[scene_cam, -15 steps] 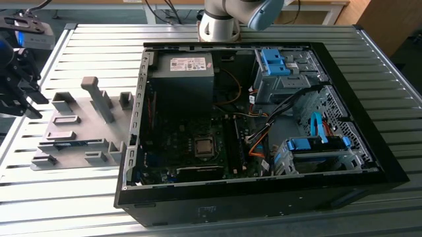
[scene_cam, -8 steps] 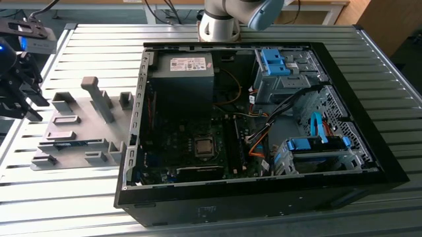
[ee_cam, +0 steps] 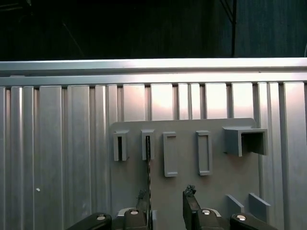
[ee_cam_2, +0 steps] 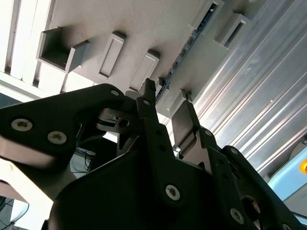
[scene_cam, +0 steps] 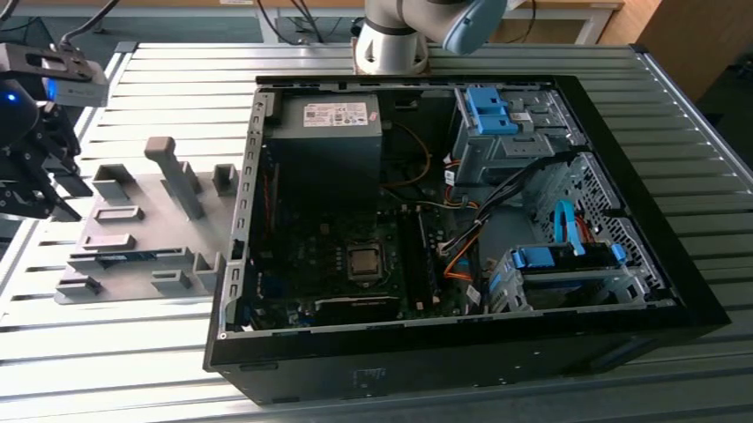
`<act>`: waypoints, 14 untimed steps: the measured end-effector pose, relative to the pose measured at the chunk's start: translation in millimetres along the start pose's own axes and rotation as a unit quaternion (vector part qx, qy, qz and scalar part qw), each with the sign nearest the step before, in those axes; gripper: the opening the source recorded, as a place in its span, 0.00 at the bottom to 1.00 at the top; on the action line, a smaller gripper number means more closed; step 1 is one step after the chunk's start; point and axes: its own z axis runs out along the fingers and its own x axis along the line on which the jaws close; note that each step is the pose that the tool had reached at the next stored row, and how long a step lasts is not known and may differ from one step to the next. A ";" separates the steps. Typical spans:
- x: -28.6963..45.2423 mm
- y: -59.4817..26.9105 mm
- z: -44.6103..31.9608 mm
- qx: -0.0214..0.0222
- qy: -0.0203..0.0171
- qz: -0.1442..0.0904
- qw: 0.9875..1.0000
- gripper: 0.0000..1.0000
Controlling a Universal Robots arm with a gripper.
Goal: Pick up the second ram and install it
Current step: 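Pick up the second ram and move it above second insertion slot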
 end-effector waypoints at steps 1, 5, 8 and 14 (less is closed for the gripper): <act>0.1 0.0 1.8 0.000 0.000 0.000 1.000 0.42; 0.4 -0.2 9.1 0.000 0.000 0.000 1.000 0.42; 0.4 -0.2 10.3 0.000 0.000 0.000 1.000 0.42; 0.6 -0.2 13.3 0.000 0.000 0.000 1.000 0.42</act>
